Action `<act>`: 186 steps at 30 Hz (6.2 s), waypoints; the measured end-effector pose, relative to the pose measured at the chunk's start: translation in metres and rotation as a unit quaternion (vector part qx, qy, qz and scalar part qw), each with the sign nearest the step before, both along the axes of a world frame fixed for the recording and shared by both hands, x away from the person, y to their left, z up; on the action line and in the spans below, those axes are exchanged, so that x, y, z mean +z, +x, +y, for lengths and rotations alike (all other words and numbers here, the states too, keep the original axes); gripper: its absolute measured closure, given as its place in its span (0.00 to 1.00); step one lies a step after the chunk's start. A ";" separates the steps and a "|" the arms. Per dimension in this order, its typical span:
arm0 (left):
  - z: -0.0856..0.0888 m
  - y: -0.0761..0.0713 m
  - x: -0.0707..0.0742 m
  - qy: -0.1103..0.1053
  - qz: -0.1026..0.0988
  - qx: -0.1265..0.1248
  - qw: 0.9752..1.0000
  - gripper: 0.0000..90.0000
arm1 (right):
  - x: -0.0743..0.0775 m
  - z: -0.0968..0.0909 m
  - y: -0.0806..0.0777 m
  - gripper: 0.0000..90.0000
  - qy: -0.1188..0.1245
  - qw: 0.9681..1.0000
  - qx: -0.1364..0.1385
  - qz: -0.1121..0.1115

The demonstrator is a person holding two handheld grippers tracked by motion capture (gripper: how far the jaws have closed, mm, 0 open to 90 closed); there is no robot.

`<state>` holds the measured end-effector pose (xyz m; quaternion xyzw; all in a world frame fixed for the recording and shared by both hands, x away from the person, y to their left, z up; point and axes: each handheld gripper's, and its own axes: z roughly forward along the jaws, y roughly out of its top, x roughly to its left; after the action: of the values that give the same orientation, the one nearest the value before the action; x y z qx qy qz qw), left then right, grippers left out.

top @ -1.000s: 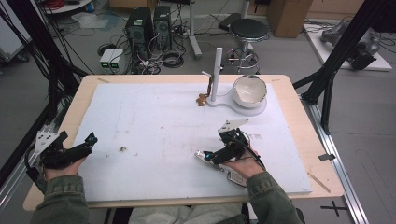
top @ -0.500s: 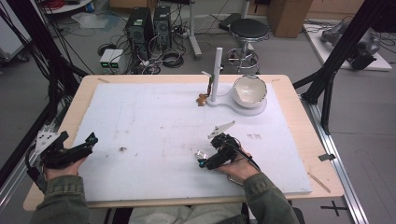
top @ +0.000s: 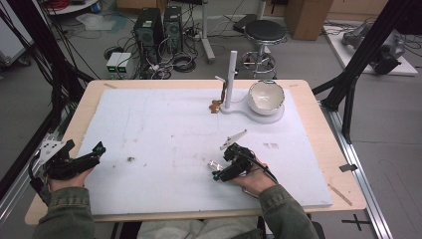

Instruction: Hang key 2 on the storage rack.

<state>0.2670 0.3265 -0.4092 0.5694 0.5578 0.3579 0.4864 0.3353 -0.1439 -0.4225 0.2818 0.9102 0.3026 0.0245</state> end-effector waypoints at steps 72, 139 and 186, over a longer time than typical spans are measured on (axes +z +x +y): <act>-0.001 0.005 0.000 -0.002 -0.021 0.010 1.000 0.02 | 0.090 -0.073 0.025 0.83 0.272 0.947 -0.147 -0.087; 0.001 0.013 -0.002 -0.023 -0.013 0.005 1.000 0.02 | 0.205 -0.048 0.166 0.83 0.265 0.942 -0.165 -0.125; 0.002 0.012 -0.003 -0.028 -0.008 -0.009 1.000 0.02 | 0.196 -0.042 0.197 0.82 0.250 0.931 -0.171 -0.203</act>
<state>0.2785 0.3288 -0.4122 0.5581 0.5582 0.3423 0.5096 0.5320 -0.1864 -0.2266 0.3623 0.7189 0.5622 0.1891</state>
